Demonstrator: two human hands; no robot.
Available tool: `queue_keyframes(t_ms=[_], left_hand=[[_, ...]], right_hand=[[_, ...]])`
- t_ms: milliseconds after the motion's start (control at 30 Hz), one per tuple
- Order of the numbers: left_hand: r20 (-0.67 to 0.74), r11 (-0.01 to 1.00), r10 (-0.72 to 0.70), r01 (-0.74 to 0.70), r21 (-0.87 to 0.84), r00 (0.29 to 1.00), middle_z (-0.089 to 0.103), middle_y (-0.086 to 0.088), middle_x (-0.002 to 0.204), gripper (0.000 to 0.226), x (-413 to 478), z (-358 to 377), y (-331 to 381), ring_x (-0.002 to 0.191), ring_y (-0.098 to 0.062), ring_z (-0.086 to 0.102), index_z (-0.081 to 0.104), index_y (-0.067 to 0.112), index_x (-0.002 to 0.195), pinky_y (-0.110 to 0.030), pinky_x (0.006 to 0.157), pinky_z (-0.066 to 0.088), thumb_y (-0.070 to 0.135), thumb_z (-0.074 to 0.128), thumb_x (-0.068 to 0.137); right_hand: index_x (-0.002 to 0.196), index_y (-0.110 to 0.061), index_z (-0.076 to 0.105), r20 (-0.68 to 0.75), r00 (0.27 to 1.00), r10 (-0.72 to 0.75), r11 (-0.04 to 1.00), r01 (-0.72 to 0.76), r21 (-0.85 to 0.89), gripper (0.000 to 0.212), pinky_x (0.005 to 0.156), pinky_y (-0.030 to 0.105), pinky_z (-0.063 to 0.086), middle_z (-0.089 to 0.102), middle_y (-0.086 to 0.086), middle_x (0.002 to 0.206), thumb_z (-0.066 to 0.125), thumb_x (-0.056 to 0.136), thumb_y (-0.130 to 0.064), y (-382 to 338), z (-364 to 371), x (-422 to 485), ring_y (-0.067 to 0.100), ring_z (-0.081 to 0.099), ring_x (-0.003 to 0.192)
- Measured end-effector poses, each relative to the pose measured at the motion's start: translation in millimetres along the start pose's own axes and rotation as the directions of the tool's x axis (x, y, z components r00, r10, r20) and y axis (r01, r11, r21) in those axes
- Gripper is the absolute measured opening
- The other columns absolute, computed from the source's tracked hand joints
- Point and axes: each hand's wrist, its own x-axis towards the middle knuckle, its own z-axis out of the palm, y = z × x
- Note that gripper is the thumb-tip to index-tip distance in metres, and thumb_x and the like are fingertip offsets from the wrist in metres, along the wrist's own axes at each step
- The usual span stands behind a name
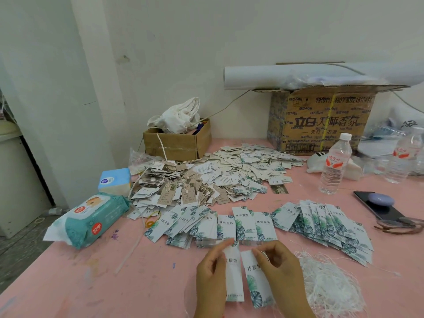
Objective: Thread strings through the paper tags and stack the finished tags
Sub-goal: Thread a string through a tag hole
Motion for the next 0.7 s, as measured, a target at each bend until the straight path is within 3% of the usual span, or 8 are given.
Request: queue_keyframes(t_ms=[67, 133, 200, 300, 400, 533, 700], left_hand=[[0.080, 0.999, -0.051, 0.051, -0.008, 0.996, 0.076, -0.002, 0.097, 0.037, -2, 3, 5, 0.073, -0.012, 0.068, 0.078, 0.027, 0.100, -0.021, 0.063, 0.052, 0.005, 0.048, 0.099], [0.163, 0.999, -0.015, 0.010, 0.033, 0.986, 0.075, 0.001, 0.105, 0.026, -4, 6, 6, 0.089, -0.009, 0.069, 0.077, 0.028, 0.103, -0.018, 0.076, 0.053, 0.015, 0.057, 0.095], [0.192, 0.987, 0.059, -0.086, 0.134, 0.980, 0.072, 0.005, 0.109, 0.027, -5, 7, 0, 0.101, -0.011, 0.065, 0.075, 0.038, 0.105, -0.025, 0.089, 0.051, 0.017, 0.068, 0.089], [0.183, 0.980, 0.086, -0.116, 0.159, 0.979, 0.072, 0.006, 0.109, 0.034, -4, 7, -4, 0.101, -0.013, 0.064, 0.074, 0.041, 0.106, -0.041, 0.096, 0.050, 0.017, 0.076, 0.082], [0.190, 0.996, 0.048, -0.060, 0.059, 0.981, 0.074, 0.000, 0.106, 0.032, -3, 8, -3, 0.104, -0.022, 0.067, 0.076, 0.035, 0.104, -0.047, 0.095, 0.052, 0.023, 0.078, 0.074], [0.256, 0.999, 0.032, -0.038, 0.019, 0.966, 0.075, -0.003, 0.105, 0.031, -6, 14, -6, 0.100, -0.023, 0.070, 0.074, 0.036, 0.106, -0.033, 0.086, 0.056, 0.013, 0.072, 0.086], [0.311, 0.999, 0.016, 0.000, -0.052, 0.950, 0.074, -0.011, 0.109, 0.063, -12, 19, -5, 0.107, -0.024, 0.067, 0.041, 0.036, 0.139, -0.032, 0.095, 0.049, 0.005, 0.065, 0.090]], right_hand=[[0.071, -0.014, 0.067, 0.028, 1.000, 0.002, 0.998, -0.003, 0.062, 0.014, 0.054, 0.023, 0.043, 0.064, 0.014, 0.067, 0.075, 0.079, -0.005, -2, 2, -1, 0.013, 0.055, 0.058], [0.071, -0.014, 0.068, 0.040, 0.999, -0.015, 0.998, 0.012, 0.061, 0.015, 0.055, 0.027, 0.043, 0.063, 0.017, 0.067, 0.075, 0.078, -0.004, -1, 4, -2, 0.018, 0.055, 0.059], [0.071, -0.015, 0.068, 0.033, 0.998, -0.044, 0.998, 0.043, 0.042, 0.016, 0.056, 0.029, 0.044, 0.061, 0.016, 0.065, 0.075, 0.078, -0.002, 1, 5, -3, 0.020, 0.054, 0.059], [0.070, -0.018, 0.068, 0.011, 0.998, -0.067, 0.997, 0.066, 0.049, 0.019, 0.058, 0.030, 0.047, 0.063, 0.011, 0.065, 0.075, 0.078, -0.002, 2, 6, -4, 0.022, 0.057, 0.060], [0.070, -0.017, 0.067, -0.035, 0.997, -0.067, 0.990, 0.070, 0.121, 0.020, 0.056, 0.023, 0.050, 0.068, 0.009, 0.067, 0.074, 0.078, 0.000, 2, 7, -4, 0.019, 0.063, 0.062], [0.070, -0.017, 0.065, -0.145, 0.988, -0.047, 0.983, 0.072, 0.171, 0.023, 0.053, 0.022, 0.049, 0.068, 0.010, 0.067, 0.072, 0.080, 0.002, 4, 5, -2, 0.019, 0.061, 0.060], [0.070, -0.027, 0.061, -0.171, 0.960, -0.223, 0.974, 0.216, -0.064, 0.032, 0.066, 0.026, 0.048, 0.059, -0.006, 0.083, 0.073, 0.078, 0.002, 5, 9, -4, 0.012, 0.057, 0.077]])
